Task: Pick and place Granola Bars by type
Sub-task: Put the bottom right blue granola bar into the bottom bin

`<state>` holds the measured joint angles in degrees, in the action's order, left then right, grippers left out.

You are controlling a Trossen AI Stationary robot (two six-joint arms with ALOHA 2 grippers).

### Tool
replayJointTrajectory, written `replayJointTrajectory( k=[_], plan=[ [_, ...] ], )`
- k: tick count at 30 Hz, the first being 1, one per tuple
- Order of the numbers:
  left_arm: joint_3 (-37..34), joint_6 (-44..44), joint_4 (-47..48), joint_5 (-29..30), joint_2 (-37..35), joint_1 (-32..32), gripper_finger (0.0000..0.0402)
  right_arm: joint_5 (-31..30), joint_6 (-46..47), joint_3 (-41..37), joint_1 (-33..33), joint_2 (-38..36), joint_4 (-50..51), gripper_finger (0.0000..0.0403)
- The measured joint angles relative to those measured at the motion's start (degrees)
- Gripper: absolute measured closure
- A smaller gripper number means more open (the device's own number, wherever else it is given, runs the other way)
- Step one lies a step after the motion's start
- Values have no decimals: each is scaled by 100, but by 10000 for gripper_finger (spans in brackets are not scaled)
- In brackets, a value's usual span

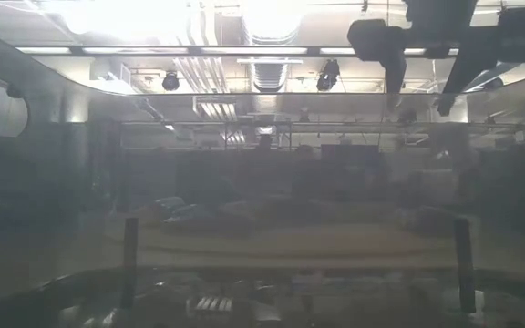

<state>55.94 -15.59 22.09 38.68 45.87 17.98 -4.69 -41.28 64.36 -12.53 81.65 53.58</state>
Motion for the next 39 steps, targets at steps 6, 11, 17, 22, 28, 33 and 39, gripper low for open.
replayJointTrajectory(
  k=[6,11,17,22,28,33,39],
  plan=[
    [-4,2,111,0,2,-1,402,159,-448,0,2,296,-45,172],
    [-4,2,122,0,2,-2,402,346,-741,0,2,692,-232,173],
    [-4,2,120,0,2,-2,402,350,-1057,0,0,1193,-527,175],
    [-4,2,116,0,2,-2,402,363,-1221,-2,0,1488,-527,175],
    [-4,1,107,-1,2,0,402,363,-1537,-4,2,1711,-591,175],
    [-4,0,105,-2,2,-2,402,362,-1541,-17,2,1857,-771,175],
    [-4,0,109,-2,7,-2,402,359,-1539,-122,2,2042,-781,175]
  ],
)
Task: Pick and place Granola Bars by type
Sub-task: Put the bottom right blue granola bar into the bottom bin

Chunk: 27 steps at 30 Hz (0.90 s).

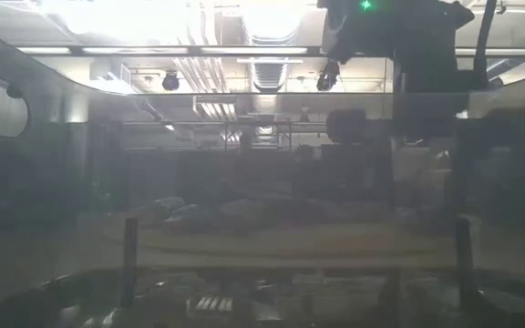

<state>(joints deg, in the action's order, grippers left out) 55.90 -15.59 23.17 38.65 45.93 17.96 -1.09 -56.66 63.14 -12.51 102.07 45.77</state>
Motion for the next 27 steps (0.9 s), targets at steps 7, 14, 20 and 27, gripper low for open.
replayJointTrajectory(
  k=[7,14,20,27],
  plan=[
    [0,-7,-2,0,0,0,402,-3,18,-117,4,65,-65,179],
    [0,-37,1,0,0,0,402,-1,147,-218,4,65,-358,179],
    [0,-83,3,0,0,2,402,1,159,-342,4,52,-490,185],
    [0,-87,4,0,0,0,402,-14,162,-411,4,41,-444,235]
  ],
)
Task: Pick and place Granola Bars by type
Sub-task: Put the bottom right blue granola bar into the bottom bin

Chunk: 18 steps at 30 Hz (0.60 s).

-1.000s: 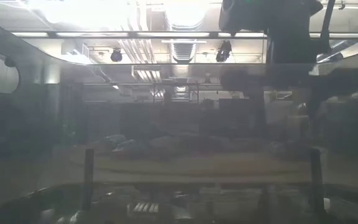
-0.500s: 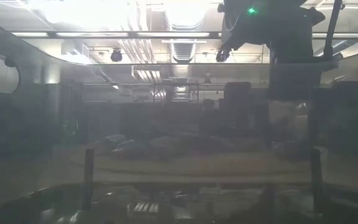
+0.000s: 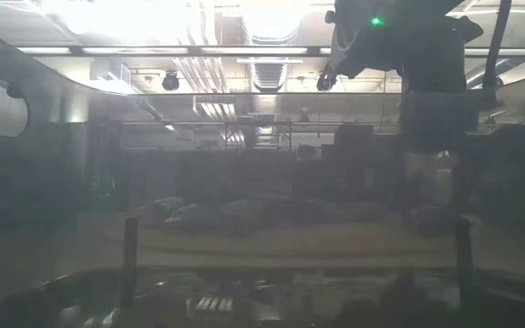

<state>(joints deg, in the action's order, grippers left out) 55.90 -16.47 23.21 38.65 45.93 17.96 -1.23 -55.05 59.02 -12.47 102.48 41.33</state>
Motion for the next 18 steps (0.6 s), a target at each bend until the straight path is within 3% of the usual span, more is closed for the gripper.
replayJointTrajectory(
  k=[10,18],
  plan=[
    [0,-4,-1,0,0,0,402,-28,6,9,0,6,21,347],
    [0,-2,-3,0,0,0,402,-50,695,299,4,-53,565,366]
  ],
)
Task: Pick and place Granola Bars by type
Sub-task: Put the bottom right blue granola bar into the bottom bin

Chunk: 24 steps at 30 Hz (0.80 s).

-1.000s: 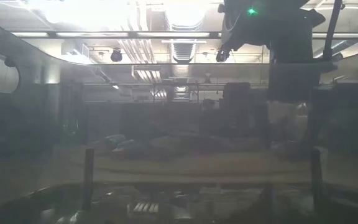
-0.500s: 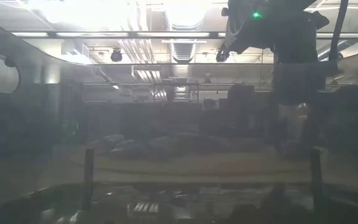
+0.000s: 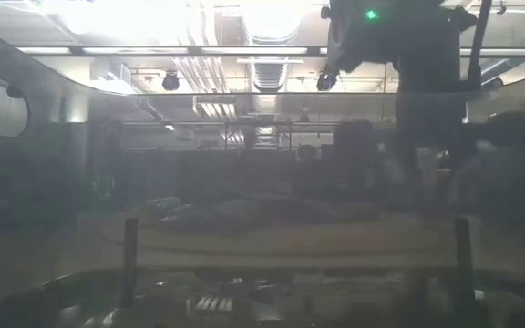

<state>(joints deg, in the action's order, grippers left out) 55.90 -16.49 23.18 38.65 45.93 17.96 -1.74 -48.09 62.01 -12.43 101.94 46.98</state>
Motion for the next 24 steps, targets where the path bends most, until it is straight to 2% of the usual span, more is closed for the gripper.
replayJointTrajectory(
  k=[4,9,20,24],
  plan=[
    [0,0,2,0,0,1,402,9,138,393,-21,-45,562,367],
    [0,0,-3,0,-2,1,402,114,750,975,-35,-193,846,367],
    [0,20,2,0,-2,0,402,1153,2256,2742,-99,-338,814,367],
    [0,24,2,0,-2,0,402,1386,2545,3306,-281,-345,801,367]
  ],
)
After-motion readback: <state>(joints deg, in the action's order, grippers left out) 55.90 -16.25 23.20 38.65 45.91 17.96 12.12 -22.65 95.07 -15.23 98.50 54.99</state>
